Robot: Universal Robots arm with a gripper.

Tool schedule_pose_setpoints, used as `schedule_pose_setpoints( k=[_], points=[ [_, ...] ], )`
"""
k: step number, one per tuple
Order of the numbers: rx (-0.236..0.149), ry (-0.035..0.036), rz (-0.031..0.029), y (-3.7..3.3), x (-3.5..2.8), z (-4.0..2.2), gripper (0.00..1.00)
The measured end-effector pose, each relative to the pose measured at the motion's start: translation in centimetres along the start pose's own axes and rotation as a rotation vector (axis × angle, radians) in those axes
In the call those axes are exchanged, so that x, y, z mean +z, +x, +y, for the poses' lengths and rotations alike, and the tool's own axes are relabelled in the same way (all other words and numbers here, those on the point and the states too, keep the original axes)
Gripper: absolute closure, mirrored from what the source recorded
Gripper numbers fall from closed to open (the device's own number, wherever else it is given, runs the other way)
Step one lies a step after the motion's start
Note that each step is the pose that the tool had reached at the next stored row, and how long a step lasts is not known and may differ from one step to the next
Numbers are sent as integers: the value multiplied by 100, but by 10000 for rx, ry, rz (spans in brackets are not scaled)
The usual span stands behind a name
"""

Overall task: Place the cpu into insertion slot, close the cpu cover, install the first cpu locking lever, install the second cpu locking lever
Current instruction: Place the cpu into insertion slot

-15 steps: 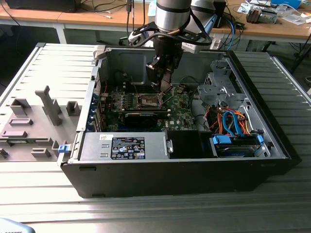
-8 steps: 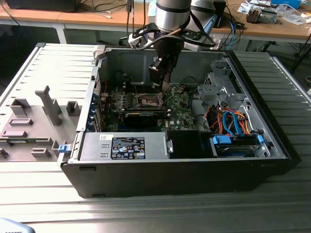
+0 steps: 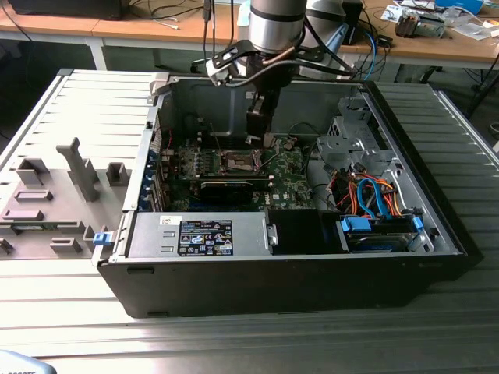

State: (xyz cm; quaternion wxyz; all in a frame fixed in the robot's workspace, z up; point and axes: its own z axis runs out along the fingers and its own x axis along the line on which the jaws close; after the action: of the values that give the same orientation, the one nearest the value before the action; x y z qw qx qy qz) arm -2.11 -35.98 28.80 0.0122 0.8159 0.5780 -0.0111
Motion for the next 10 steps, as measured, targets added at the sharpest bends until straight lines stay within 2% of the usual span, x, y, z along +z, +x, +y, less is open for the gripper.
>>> schedule_pose_setpoints(
  k=[1, 3, 8, 10],
  points=[
    [-190, -6, 0, 0, 3, 0, 46],
    [-833, -26, 5, 0, 18, 0, 46],
    [-1884, -60, 9, 1, 38, 0, 46],
    [-2544, -82, 15, 1, 44, 0, 46]
  ],
)
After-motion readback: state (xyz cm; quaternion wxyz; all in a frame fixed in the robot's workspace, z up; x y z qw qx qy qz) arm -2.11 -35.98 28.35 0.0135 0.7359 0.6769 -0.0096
